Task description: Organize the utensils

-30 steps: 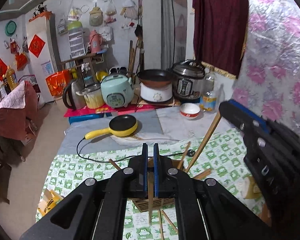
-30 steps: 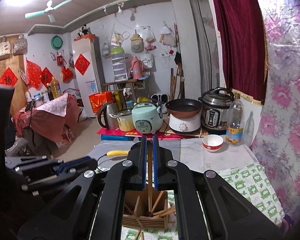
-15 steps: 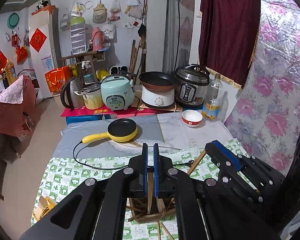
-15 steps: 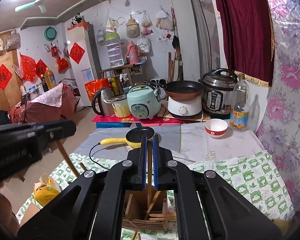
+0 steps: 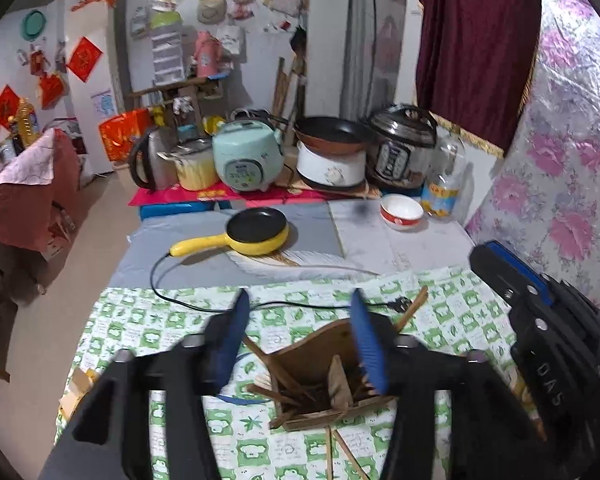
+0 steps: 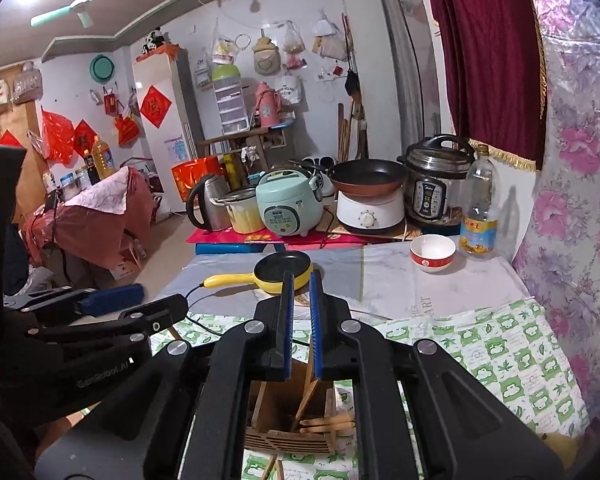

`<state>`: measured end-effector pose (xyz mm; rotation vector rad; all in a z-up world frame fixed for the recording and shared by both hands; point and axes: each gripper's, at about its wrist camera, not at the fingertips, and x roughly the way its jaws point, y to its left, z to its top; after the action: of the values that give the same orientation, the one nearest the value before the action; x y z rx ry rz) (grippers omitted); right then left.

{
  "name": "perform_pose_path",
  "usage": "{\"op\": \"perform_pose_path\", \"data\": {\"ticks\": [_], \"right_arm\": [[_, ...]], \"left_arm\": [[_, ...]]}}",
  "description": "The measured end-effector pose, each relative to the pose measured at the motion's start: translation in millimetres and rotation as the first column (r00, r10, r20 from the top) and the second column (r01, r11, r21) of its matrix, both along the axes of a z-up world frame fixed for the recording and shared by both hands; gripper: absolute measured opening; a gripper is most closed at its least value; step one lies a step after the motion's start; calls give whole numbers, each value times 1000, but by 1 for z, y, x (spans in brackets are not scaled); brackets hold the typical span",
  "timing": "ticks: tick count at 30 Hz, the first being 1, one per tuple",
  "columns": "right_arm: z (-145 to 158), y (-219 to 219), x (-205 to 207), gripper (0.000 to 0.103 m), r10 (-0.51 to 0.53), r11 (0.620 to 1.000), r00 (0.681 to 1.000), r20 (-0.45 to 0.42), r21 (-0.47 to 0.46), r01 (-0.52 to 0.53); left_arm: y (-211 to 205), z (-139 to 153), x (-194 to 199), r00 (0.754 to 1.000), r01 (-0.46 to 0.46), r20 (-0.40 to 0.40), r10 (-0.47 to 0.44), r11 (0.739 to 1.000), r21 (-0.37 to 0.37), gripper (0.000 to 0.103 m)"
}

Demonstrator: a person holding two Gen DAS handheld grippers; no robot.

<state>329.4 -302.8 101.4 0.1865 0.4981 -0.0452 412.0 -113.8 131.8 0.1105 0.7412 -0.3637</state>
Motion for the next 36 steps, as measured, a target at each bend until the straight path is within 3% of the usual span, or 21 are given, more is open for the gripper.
{"op": "perform_pose_path", "data": {"ticks": [5, 14, 16, 18, 23, 29, 36], "right_arm": [[2, -1, -12, 11, 2, 1000, 1000, -6, -3, -2], [19, 7, -57, 18, 10, 1000, 1000, 8, -12, -10], [28, 10, -71, 25, 12, 1000, 1000, 25, -10, -12], [38, 13, -89, 38, 6, 1000, 998, 56, -18, -5], [55, 23, -126, 42, 5, 999, 995, 97, -38, -1], [68, 34, -177, 54, 1, 999, 989, 145, -42, 5], [74, 41, -245, 63, -3, 1000, 981, 194, -18, 7]], "left_arm": [[10, 3, -11, 1000, -13, -1, 13, 1000, -12, 67], [38, 15, -51, 997, -74, 29, 75, 997, -23, 79], [45, 22, -64, 996, -79, 42, 81, 996, -31, 81], [50, 30, -77, 994, -84, 60, 86, 996, -34, 83], [63, 49, -119, 987, -100, 121, 103, 995, -29, 87], [76, 63, -172, 971, -124, 204, 126, 992, -25, 96], [92, 59, -246, 948, -142, 285, 142, 990, -21, 97]]}}
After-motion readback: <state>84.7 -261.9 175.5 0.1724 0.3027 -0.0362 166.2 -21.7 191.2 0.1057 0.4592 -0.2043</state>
